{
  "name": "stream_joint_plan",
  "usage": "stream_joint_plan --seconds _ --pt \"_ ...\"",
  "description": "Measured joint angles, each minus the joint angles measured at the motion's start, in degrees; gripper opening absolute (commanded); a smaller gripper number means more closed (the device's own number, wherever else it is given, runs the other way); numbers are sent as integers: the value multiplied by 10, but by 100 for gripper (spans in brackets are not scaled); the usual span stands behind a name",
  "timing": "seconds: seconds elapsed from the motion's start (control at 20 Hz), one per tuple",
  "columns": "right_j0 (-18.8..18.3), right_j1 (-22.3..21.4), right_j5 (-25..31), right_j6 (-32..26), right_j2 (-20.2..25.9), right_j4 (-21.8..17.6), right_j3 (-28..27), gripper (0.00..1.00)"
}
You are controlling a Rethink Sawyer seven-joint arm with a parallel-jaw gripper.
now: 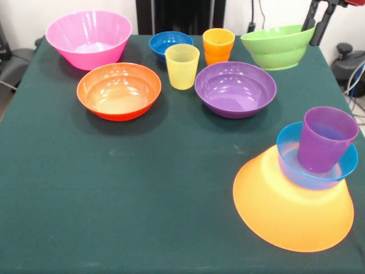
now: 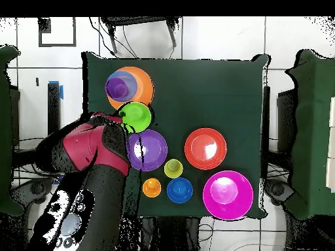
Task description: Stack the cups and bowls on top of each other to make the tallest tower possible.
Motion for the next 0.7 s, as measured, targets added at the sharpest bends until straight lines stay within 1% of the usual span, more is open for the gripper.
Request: stream_joint_plan --seconds 0.05,0.2,0.35,0.45,0.7 --pt "-5 -3 2 0 6 0 1 0" --pt "-35 -14 23 0 35 -1 -2 0" --pt "-54 -8 52 0 46 -1 -19 0" --pt "-60 5 83 0 46 -2 -44 0" --pt "-59 40 161 0 46 -9 -118 0"
